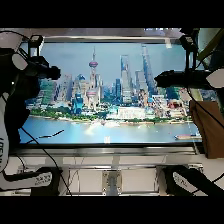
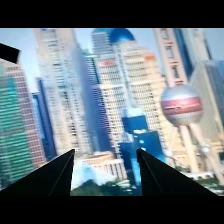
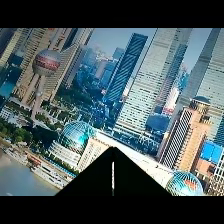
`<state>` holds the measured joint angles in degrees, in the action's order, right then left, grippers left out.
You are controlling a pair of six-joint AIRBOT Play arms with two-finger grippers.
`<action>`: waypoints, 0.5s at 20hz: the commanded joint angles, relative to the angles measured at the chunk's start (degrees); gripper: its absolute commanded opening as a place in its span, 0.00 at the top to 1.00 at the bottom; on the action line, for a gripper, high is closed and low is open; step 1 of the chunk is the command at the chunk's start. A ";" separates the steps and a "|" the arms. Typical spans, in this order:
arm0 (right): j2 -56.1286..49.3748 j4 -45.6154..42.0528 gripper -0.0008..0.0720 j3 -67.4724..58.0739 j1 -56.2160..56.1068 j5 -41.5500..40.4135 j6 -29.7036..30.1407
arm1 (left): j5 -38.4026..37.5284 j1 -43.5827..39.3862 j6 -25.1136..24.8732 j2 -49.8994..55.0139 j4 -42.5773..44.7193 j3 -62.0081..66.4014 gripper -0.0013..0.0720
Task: Fold the clothes and pants, and hang the long-sleeved shirts on hangers.
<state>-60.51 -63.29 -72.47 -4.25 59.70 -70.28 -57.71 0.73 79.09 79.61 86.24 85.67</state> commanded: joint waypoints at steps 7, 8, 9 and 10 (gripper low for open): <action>0.00 0.48 0.98 -0.02 -0.07 3.87 -0.11 | 3.43 26.10 26.58 1.73 12.63 0.28 0.32; 0.00 0.66 0.98 -0.02 -0.07 3.80 -0.13 | 4.17 29.00 26.53 2.51 9.64 0.28 0.22; 0.00 1.53 0.98 -0.02 -0.07 3.67 -0.13 | 4.94 30.95 25.57 3.41 7.48 0.31 0.14; 0.00 2.05 0.98 -0.02 -0.07 3.67 -0.13 | 5.77 32.44 24.15 4.52 5.75 0.31 0.13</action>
<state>-60.51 -62.48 -72.47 -4.25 62.98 -70.37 -53.91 26.30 102.89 82.17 98.63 85.91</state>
